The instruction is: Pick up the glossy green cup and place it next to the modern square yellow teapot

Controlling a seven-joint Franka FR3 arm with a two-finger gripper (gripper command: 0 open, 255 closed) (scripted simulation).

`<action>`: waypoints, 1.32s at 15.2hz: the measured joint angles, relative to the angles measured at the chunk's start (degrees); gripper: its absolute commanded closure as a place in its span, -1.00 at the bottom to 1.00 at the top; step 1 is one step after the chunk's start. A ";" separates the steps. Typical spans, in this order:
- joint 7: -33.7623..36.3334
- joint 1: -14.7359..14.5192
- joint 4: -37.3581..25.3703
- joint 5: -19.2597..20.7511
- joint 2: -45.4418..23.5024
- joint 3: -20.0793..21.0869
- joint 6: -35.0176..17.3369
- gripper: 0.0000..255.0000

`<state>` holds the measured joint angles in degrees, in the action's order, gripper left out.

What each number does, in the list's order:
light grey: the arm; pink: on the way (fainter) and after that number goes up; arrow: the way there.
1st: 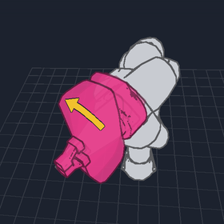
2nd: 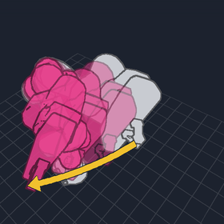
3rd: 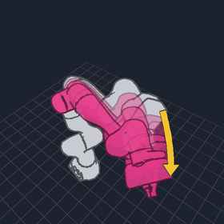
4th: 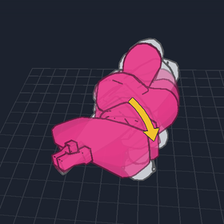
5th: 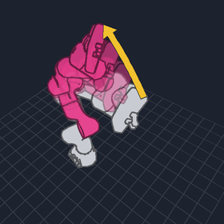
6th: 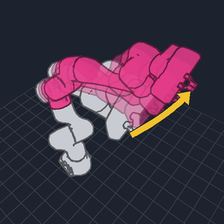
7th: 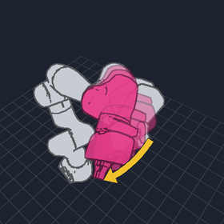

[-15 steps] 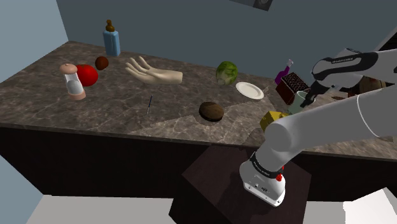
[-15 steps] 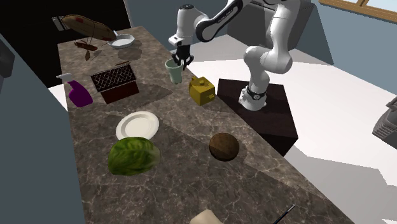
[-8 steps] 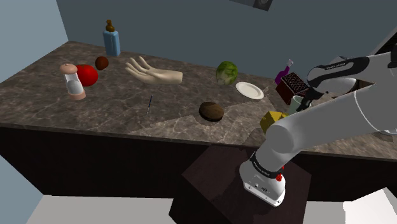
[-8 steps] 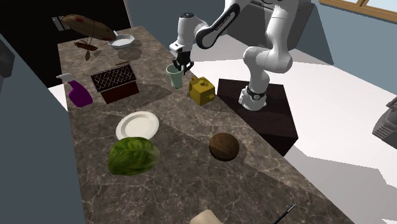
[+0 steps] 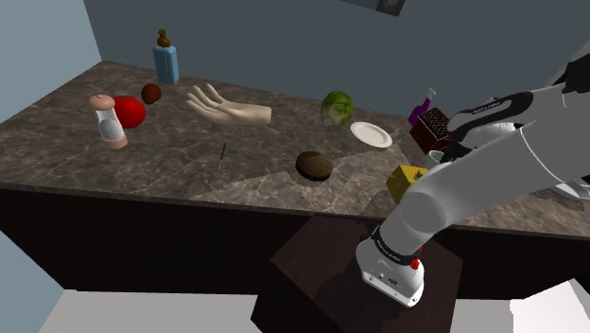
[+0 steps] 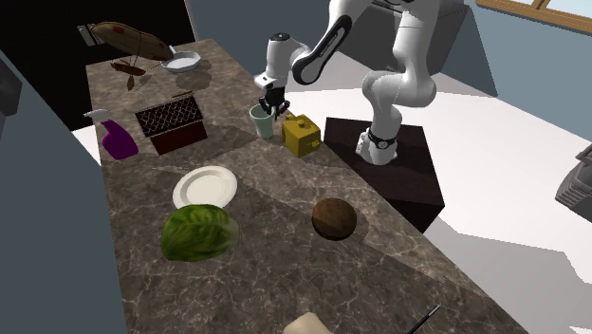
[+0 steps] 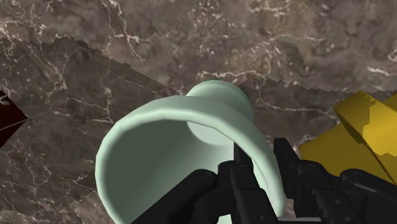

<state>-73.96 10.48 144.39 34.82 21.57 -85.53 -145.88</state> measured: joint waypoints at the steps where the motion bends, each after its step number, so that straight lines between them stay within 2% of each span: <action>1: -0.08 -1.39 0.06 -0.04 -0.41 -1.60 -0.78 1.00; 7: -0.04 -2.51 0.11 -0.02 -0.72 -2.82 -1.41 1.00; 8: -0.04 -2.52 0.11 -0.02 -0.72 -2.83 -1.41 -1.00; 14: -0.05 -2.54 0.09 -0.02 -0.72 -2.85 -1.43 -1.00; 16: -0.15 2.38 -0.39 -0.32 0.74 2.84 1.45 -1.00; 17: 0.07 6.52 -0.26 0.05 2.29 7.35 3.69 -1.00; 19: 0.28 10.03 -0.64 0.51 4.28 11.29 6.60 -1.00; 20: 0.51 10.86 -0.63 0.70 4.75 12.32 7.24 -1.00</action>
<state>-73.45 21.33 143.76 35.52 26.32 -73.20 -138.63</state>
